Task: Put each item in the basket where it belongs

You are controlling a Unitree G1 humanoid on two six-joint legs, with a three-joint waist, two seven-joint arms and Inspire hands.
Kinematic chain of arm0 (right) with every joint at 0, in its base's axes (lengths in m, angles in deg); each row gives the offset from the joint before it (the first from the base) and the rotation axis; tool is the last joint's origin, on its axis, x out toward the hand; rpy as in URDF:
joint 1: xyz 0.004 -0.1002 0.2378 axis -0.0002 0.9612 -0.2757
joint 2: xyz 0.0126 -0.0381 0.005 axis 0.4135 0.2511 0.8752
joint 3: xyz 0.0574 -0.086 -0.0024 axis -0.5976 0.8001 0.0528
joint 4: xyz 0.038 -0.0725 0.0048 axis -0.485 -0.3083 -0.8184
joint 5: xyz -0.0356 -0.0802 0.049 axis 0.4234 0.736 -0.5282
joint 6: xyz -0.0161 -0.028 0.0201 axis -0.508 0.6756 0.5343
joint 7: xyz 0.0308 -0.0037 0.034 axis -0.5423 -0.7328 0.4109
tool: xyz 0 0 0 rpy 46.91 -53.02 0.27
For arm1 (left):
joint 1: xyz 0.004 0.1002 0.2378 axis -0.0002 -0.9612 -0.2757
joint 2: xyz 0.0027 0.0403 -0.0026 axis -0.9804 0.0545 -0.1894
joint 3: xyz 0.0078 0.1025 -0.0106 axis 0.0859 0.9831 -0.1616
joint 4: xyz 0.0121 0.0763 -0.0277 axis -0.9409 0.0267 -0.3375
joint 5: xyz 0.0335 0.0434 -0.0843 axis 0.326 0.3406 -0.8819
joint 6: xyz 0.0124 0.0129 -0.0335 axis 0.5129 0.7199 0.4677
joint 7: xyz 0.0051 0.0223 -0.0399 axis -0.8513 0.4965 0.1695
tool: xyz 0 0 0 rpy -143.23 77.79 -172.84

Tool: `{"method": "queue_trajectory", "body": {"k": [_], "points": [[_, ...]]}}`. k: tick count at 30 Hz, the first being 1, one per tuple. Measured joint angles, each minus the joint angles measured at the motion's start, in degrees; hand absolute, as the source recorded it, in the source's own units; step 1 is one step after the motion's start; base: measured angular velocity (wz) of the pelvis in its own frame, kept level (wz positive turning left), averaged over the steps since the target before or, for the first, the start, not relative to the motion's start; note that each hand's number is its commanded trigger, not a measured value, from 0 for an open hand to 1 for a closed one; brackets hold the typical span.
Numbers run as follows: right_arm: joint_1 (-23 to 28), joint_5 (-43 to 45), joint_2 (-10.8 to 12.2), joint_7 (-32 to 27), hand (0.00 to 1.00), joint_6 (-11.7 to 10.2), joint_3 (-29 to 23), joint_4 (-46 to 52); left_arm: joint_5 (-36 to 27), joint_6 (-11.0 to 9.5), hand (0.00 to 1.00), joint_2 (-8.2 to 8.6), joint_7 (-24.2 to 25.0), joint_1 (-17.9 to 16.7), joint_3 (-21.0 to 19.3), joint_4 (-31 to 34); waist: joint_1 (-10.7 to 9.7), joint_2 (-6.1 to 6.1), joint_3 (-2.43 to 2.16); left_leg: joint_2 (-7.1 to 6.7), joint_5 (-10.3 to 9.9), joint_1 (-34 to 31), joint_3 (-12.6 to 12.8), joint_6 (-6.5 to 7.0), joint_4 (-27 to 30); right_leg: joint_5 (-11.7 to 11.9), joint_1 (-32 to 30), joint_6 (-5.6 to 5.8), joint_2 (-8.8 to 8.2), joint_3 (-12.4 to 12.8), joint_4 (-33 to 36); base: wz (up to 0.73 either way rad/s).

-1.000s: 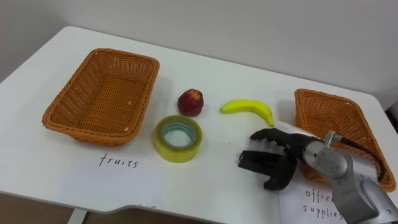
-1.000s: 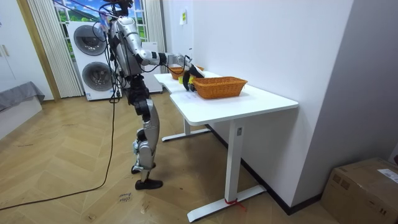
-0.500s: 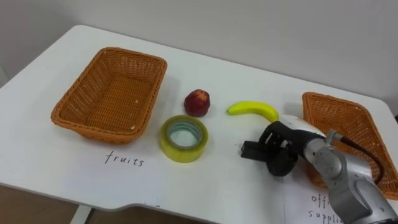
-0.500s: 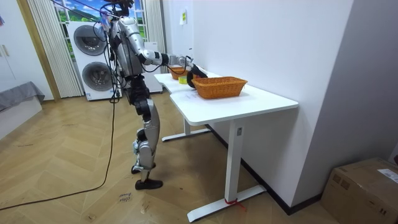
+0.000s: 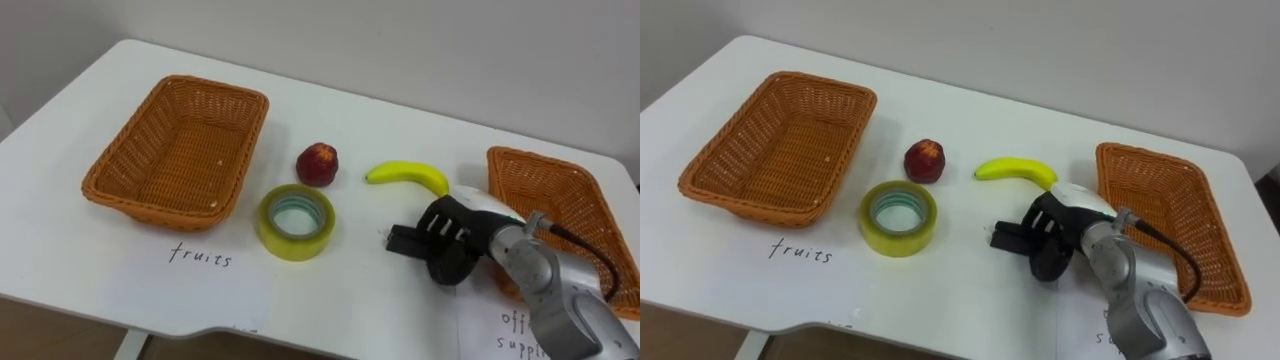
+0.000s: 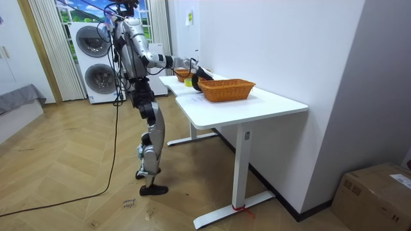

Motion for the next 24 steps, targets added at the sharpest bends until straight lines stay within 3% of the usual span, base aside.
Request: {"method": "queue_trajectory", "body": {"k": [5,14,17,24], "points": [[0.20,1.07,-0.34,1.37,1.00,0.41,-0.11,2.43,-0.19,-0.30,0.00,0.08,0.36,0.14,-0.28,0.07,-0.43,1.03,-0.56,-0.11,0.19,-0.44,0.35,0.09,0.09,0.00,-0.70,0.00,-0.19,0.16,0.04,-0.01],[0.21,0.94,-0.35,5.82,1.00,-0.99,-0.73,6.61,-0.15,-0.79,0.00,1.02,1.51,-0.55,-1.51,-0.96,-1.92,1.63,0.19,-0.34,0.43,0.02,0.59,0.22,-0.21,-0.01,-0.73,0.02,-0.28,1.55,0.20,-0.03],[0.24,-1.69,-0.35,6.89,1.00,-2.87,-3.18,11.98,-0.19,-1.89,0.00,1.89,1.50,-0.75,-3.43,-1.81,-3.32,2.07,0.54,-0.33,0.43,-0.22,0.46,0.22,-0.49,-0.01,-0.81,0.02,-0.25,1.43,0.15,0.02],[0.25,-6.78,-0.46,4.08,1.00,-5.08,-9.22,17.92,-0.46,-3.25,0.00,1.75,1.07,-1.76,-5.19,-3.63,-3.73,0.92,0.26,-0.31,0.59,0.27,0.78,0.16,-0.46,-0.01,-0.66,0.02,-0.21,1.60,0.10,0.00]]}}
